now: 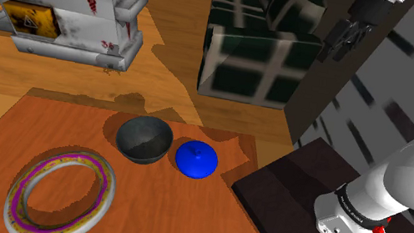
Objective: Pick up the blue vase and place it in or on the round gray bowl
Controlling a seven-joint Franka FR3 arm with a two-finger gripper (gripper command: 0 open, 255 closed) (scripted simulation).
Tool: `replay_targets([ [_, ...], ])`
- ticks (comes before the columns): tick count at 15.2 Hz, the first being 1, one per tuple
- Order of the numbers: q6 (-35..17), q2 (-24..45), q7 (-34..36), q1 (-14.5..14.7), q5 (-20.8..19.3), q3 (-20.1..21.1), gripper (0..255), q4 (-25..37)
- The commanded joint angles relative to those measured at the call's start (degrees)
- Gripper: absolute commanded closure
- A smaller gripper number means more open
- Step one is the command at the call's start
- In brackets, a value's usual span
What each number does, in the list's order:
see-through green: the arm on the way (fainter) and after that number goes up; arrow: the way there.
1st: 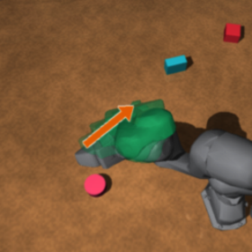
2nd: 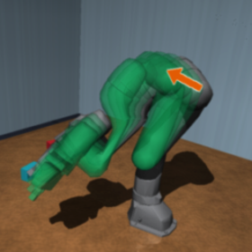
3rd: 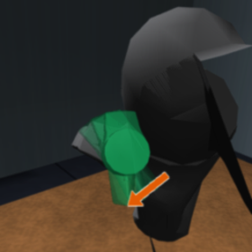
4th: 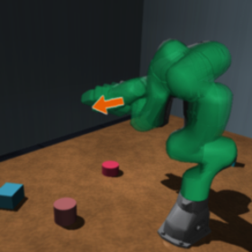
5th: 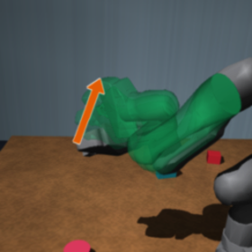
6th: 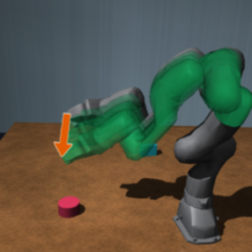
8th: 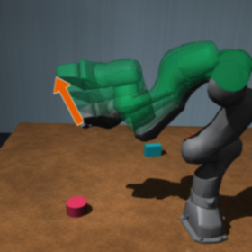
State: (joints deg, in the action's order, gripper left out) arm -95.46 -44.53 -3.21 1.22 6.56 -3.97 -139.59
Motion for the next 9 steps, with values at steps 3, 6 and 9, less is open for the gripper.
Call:
replay_targets([
  [3, -3.1, 0.9, 1.3, 1.0, 1.0, 1.9, 0, -2.1],
  [6, -7.8, 2.9, 3.1, 2.5, 2.5, 4.9, 0, -4.8],
  [9, -12.8, 5.7, 5.0, 4.0, 3.9, 7.8, 0, -6.9],
])
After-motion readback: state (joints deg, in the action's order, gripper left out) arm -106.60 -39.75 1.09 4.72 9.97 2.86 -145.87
